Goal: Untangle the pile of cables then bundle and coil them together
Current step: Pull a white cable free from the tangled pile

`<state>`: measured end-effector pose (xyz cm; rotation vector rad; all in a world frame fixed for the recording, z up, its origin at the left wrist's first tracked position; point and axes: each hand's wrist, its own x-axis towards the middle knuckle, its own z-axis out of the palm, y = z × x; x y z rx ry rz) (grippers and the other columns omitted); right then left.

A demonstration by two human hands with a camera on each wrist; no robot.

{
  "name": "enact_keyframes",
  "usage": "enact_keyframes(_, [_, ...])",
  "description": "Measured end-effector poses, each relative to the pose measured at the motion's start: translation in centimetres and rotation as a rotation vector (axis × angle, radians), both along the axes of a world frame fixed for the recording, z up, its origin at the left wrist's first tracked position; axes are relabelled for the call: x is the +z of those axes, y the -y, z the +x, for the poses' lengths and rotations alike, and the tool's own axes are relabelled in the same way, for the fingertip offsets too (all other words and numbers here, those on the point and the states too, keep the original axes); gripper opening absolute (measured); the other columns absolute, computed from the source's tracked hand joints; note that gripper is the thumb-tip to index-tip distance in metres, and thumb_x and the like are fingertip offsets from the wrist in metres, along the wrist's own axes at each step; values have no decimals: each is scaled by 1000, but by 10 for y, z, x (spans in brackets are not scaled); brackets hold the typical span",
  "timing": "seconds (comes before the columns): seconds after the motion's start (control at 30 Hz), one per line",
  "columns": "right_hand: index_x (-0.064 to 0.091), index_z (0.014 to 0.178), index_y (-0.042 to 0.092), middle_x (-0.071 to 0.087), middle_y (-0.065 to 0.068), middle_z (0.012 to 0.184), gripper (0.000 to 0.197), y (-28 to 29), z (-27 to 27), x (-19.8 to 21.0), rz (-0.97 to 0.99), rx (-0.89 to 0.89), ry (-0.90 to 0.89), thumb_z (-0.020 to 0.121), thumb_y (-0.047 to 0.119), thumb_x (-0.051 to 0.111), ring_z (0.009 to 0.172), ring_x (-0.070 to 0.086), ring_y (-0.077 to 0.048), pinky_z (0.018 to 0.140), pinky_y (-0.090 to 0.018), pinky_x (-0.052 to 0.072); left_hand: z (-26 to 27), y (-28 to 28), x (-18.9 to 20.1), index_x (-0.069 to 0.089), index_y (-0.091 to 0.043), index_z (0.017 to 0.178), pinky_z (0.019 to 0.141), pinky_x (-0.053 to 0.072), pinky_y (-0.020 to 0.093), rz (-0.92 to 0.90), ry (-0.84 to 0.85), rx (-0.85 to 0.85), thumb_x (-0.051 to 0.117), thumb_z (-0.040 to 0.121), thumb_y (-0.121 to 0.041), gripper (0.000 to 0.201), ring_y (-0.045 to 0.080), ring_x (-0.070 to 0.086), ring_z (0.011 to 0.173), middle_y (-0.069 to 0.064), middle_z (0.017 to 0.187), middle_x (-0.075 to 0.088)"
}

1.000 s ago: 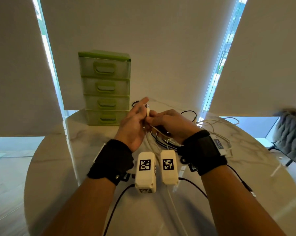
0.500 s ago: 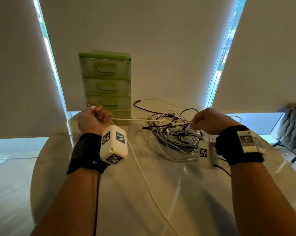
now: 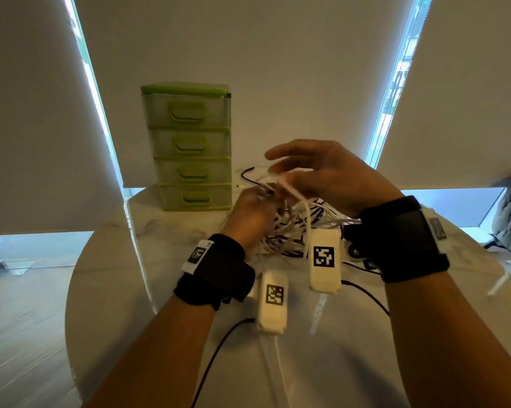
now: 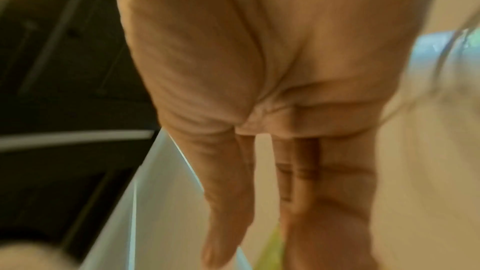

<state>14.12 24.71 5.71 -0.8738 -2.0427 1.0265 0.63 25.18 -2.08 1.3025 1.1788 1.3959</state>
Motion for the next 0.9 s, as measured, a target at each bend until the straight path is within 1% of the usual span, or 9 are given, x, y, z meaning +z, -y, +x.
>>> enact_keyframes(0.13, [52, 132, 35, 58, 7, 115, 59, -21, 14, -22, -40, -196, 524, 78, 35, 76, 106, 58, -17, 96, -42, 49, -27, -12, 3, 65, -16, 82, 32, 18, 16, 19, 297, 69, 45, 101, -23, 28, 3, 23, 34, -7, 59, 55])
enact_keyframes(0.23, [68, 106, 31, 64, 9, 90, 27, -35, 22, -36, -79, -260, 648, 82, 43, 71, 91, 59, -14, 94, -40, 48, -38, -14, 4, 62, -16, 82, 32, 17, 15, 27, 403, 111, 42, 102, -26, 30, 2, 24, 34, -6, 62, 55])
enact_keyframes(0.3, [69, 83, 27, 63, 7, 72, 8, -39, 32, -34, -35, -334, 587, 86, 34, 68, 72, 57, -10, 76, -30, 48, -45, -14, 6, 62, -16, 82, 33, 18, 15, 31, 476, 147, 42, 102, -28, 30, 1, 26, 34, -7, 60, 58])
enact_keyframes(0.4, [72, 84, 16, 66, 0, 70, 8, -47, 62, -32, -30, -495, 330, 87, 23, 69, 65, 60, -12, 57, -21, 46, -55, -13, 10, 59, -17, 81, 32, 19, 14, 37, 589, 216, 41, 102, -27, 30, 2, 28, 32, -10, 54, 61])
enact_keyframes(0.53, [73, 91, 11, 71, -7, 82, 9, -49, 88, -38, -51, -697, -68, 83, 16, 73, 72, 65, -18, 60, -23, 48, -57, -15, 8, 59, -20, 81, 34, 21, 15, 41, 614, 233, 41, 102, -28, 29, 2, 28, 34, -9, 61, 65])
enact_keyframes(0.63, [71, 96, 8, 71, -9, 86, 12, -51, 86, -39, -81, -758, -174, 84, 12, 71, 75, 65, -19, 60, -23, 48, -56, -17, 5, 60, -21, 82, 35, 22, 15, 25, 616, 253, 43, 101, -30, 28, 2, 30, 37, -10, 62, 68])
enact_keyframes(0.77, [66, 115, 18, 62, -5, 106, 35, -51, 69, -29, -81, -601, 169, 83, 4, 68, 90, 60, -20, 69, -25, 47, -61, -18, 3, 62, -22, 85, 35, 20, 15, 47, 655, 171, 43, 101, -29, 26, 2, 25, 33, -10, 70, 70])
enact_keyframes(0.83, [59, 125, 32, 44, 1, 122, 56, -43, 58, -20, 5, -545, 426, 78, 6, 73, 102, 54, -22, 75, -24, 42, -58, -20, 0, 63, -22, 86, 34, 20, 14, 53, 610, 124, 44, 101, -27, 25, 1, 25, 34, -10, 73, 70])
enact_keyframes(0.9, [52, 130, 39, 31, 6, 121, 64, -28, 45, -6, 104, -495, 533, 77, 13, 76, 107, 49, -22, 83, -26, 40, -53, -21, -3, 65, -20, 86, 32, 21, 14, 77, 571, 70, 44, 101, -26, 27, 1, 26, 34, -8, 74, 69])
